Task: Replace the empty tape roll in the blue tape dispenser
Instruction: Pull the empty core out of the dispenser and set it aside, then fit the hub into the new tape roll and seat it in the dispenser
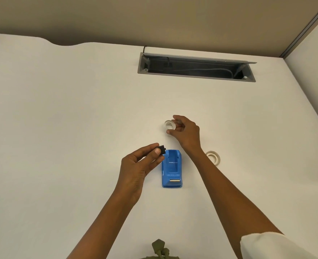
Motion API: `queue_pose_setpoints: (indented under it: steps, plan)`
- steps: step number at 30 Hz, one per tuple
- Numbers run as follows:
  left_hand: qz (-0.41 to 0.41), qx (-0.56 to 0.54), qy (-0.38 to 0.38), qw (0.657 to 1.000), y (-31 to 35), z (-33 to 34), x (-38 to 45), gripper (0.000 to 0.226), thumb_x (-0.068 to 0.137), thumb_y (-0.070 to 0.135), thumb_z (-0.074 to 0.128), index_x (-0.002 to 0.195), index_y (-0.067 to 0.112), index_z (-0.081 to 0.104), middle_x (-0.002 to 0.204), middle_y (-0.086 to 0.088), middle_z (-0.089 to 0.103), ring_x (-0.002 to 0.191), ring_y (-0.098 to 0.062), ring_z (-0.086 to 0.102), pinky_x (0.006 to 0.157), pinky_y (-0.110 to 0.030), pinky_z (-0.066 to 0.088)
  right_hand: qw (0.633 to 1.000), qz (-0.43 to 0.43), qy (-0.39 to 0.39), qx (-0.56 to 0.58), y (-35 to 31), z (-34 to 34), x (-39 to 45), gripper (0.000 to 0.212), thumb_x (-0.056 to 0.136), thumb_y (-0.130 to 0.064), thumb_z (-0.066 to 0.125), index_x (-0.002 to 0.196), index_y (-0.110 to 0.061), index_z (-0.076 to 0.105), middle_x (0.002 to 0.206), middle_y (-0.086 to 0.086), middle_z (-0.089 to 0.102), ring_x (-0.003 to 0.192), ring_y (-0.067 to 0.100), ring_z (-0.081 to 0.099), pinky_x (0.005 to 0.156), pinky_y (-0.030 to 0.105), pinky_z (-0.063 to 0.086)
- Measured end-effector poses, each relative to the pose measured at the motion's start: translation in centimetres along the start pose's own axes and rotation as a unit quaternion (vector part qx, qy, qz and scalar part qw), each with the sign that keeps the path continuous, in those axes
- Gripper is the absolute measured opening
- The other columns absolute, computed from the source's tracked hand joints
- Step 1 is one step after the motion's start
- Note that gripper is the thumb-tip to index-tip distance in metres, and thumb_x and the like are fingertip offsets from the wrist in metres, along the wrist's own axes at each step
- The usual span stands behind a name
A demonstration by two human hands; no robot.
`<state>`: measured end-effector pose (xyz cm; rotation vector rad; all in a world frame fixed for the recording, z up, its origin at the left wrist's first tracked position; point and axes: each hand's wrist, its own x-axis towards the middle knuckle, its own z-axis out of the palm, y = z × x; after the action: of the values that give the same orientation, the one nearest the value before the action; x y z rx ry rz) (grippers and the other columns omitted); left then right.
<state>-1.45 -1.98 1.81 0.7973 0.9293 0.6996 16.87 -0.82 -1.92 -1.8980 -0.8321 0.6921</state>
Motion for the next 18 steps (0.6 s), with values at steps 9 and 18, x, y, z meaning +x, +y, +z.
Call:
queue_pose_setpoints:
  steps: [9,18]
  plan:
    - [0.002,0.001,0.026,1.000,0.0,-0.2,0.3,0.032,0.059,0.027,0.074,0.090,0.021,0.074,0.094,0.001,0.076,0.089,-0.020,0.071,0.067,-0.022,0.057,0.998,-0.040,-0.015,-0.056,0.2,0.7,0.2,0.059,0.073,-0.003,0.075,0.127,-0.011,0.054,0.120,0.010,0.064,0.105,0.021,0.060,0.095,0.031,0.047]
    - [0.009,0.008,-0.001,1.000,0.0,0.0,-0.2,0.031,0.061,0.028,0.075,0.091,0.021,0.074,0.096,0.000,0.076,0.092,-0.018,0.070,0.068,-0.024,0.057,0.976,-0.053,0.017,-0.208,2.0,-6.5,-3.6,0.036,0.078,-0.023,0.073,0.113,-0.021,0.065,0.118,0.005,0.062,0.113,0.024,0.050,0.094,0.026,0.039]
